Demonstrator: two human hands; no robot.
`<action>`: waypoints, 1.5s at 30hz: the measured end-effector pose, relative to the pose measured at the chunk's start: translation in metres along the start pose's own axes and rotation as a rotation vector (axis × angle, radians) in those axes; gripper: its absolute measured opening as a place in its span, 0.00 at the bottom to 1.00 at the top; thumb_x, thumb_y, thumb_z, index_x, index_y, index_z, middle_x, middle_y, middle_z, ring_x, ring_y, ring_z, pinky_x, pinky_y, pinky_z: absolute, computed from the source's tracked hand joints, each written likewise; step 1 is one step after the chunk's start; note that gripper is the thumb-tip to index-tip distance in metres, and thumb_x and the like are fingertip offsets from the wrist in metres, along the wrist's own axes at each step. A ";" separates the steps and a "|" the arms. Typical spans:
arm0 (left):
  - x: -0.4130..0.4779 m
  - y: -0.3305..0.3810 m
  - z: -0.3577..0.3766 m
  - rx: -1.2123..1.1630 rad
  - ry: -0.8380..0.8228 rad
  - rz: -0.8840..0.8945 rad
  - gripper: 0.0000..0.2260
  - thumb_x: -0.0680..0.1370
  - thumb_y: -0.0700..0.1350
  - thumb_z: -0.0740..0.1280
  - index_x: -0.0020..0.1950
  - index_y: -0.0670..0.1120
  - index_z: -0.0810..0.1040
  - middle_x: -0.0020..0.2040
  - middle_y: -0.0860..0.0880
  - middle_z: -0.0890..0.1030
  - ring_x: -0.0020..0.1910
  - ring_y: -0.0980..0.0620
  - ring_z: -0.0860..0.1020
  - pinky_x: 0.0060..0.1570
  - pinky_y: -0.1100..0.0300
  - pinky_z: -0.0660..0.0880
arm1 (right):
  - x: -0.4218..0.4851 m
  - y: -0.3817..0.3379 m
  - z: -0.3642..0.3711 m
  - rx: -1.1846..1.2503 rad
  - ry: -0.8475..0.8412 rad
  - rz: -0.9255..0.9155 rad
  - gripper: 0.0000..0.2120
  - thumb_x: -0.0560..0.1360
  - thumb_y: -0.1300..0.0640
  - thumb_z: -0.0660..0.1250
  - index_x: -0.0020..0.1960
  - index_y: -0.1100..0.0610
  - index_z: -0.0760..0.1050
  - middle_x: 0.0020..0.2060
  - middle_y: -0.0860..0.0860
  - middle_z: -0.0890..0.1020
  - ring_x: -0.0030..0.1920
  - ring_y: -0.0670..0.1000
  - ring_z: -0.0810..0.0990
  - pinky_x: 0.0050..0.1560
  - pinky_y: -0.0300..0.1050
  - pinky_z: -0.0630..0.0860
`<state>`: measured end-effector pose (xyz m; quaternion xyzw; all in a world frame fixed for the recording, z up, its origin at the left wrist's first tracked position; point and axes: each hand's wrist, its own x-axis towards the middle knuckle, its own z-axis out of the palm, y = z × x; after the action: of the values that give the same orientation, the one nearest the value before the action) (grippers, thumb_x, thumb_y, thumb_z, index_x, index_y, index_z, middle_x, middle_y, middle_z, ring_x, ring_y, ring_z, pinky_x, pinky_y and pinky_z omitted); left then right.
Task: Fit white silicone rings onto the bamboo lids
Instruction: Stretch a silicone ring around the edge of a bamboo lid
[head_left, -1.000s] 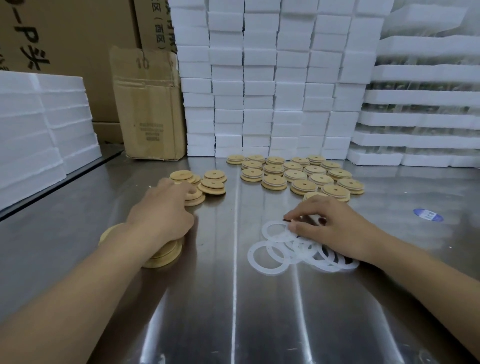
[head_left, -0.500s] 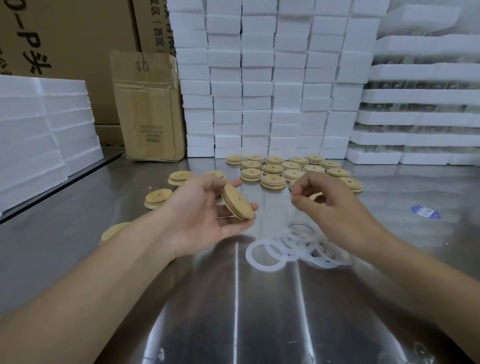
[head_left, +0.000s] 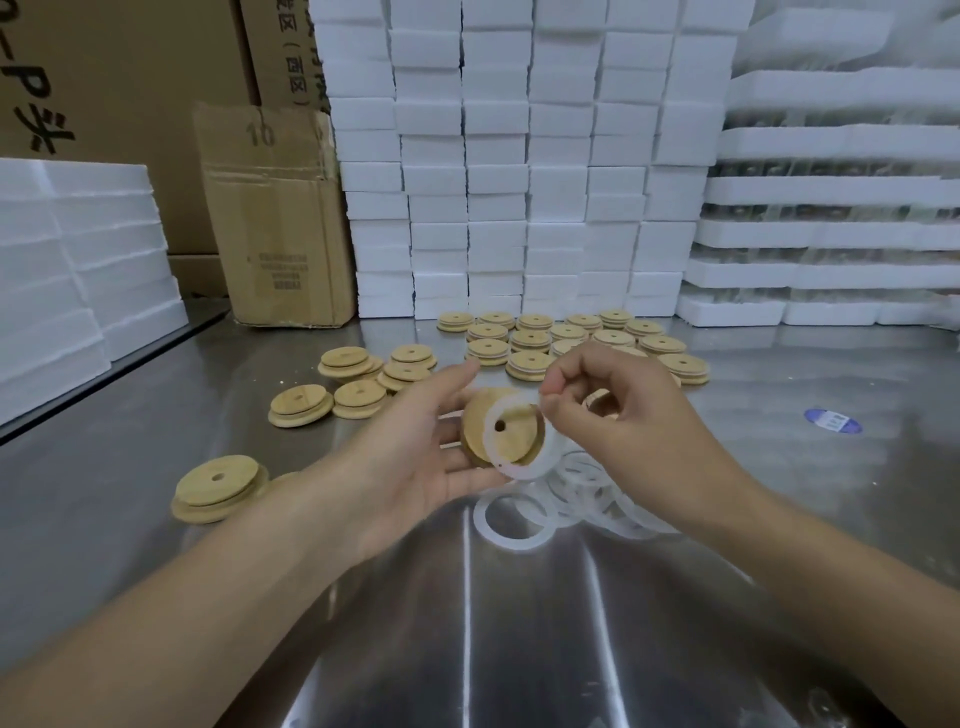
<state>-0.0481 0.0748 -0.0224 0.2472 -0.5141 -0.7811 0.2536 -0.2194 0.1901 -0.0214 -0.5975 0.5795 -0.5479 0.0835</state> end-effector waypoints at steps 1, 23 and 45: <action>-0.002 0.000 0.001 0.025 -0.046 0.008 0.19 0.81 0.52 0.72 0.63 0.38 0.84 0.60 0.36 0.86 0.57 0.38 0.87 0.51 0.46 0.86 | 0.000 0.002 0.001 -0.002 0.009 0.005 0.09 0.78 0.65 0.72 0.43 0.52 0.81 0.34 0.45 0.78 0.32 0.47 0.71 0.34 0.39 0.70; 0.006 -0.008 -0.008 0.896 -0.100 0.416 0.13 0.86 0.45 0.67 0.67 0.59 0.83 0.54 0.55 0.88 0.52 0.50 0.85 0.46 0.48 0.82 | 0.007 0.023 -0.010 -0.149 -0.135 -0.011 0.06 0.80 0.57 0.73 0.46 0.49 0.82 0.42 0.46 0.84 0.46 0.48 0.82 0.44 0.44 0.77; 0.010 0.009 -0.031 0.874 -0.109 0.323 0.09 0.78 0.48 0.78 0.58 0.54 0.86 0.47 0.52 0.90 0.47 0.55 0.88 0.45 0.63 0.78 | 0.012 0.025 -0.026 -0.019 -0.289 0.124 0.04 0.76 0.63 0.76 0.50 0.63 0.83 0.43 0.64 0.85 0.42 0.51 0.81 0.45 0.38 0.79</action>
<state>-0.0340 0.0447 -0.0263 0.2063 -0.8394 -0.4538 0.2165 -0.2572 0.1866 -0.0233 -0.6340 0.6023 -0.4447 0.1939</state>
